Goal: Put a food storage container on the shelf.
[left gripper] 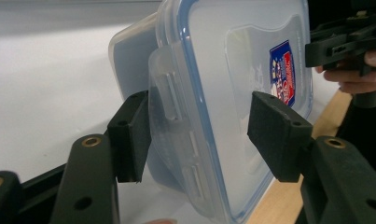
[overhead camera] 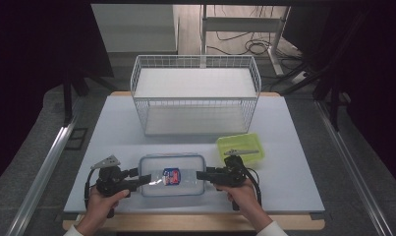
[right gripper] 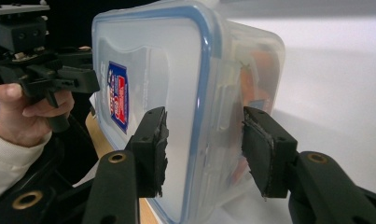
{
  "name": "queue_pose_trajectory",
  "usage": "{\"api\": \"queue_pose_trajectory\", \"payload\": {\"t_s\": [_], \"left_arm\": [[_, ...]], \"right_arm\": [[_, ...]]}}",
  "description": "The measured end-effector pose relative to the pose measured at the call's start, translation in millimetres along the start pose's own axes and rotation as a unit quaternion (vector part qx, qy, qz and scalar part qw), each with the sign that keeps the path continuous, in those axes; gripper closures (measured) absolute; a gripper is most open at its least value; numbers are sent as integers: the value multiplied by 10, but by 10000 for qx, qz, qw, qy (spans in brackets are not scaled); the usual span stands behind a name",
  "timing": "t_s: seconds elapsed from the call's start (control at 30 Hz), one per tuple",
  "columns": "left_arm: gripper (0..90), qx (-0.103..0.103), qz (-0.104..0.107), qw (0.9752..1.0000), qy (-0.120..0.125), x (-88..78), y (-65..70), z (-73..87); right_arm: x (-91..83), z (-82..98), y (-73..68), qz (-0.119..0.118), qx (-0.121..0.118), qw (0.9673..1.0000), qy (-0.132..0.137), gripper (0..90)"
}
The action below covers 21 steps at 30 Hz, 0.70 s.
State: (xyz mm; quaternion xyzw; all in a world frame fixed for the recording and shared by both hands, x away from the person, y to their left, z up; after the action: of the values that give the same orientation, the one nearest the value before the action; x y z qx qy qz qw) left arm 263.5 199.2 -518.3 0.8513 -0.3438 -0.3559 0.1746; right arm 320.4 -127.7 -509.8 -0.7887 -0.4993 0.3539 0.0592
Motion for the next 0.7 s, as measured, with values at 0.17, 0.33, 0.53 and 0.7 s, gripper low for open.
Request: {"api": "queue_pose_trajectory", "payload": {"t_s": [0.17,0.33,0.53,0.7], "left_arm": [[420,38,-52,10000,26,-1,16,-5],[421,156,-93,9998,77,-11,40,-29],[421,282,-89,9994,185,-38,94,-110],[420,367,-57,9991,204,-16,139,-205]], "right_arm": [[-7,11,-10,35,-27,10000,81,521],[-25,2,-20,43,-105,9998,151,526],[-70,-49,-43,63,-191,9994,265,525],[-158,-137,-66,167,-363,9986,335,525]]}}
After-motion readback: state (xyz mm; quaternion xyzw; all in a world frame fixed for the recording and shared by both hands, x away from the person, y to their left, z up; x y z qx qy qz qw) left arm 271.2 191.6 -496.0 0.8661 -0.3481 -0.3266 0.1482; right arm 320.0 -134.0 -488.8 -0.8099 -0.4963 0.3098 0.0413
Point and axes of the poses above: each handheld gripper's, and its own axes: x roughly forward along the jaws, z roughly out of its underside, y roughly to its right, the point moved 3 cm from there along x, roughly forward along the jaws, and after that the axes turned 9 degrees about -x, right-handed, at the moved point
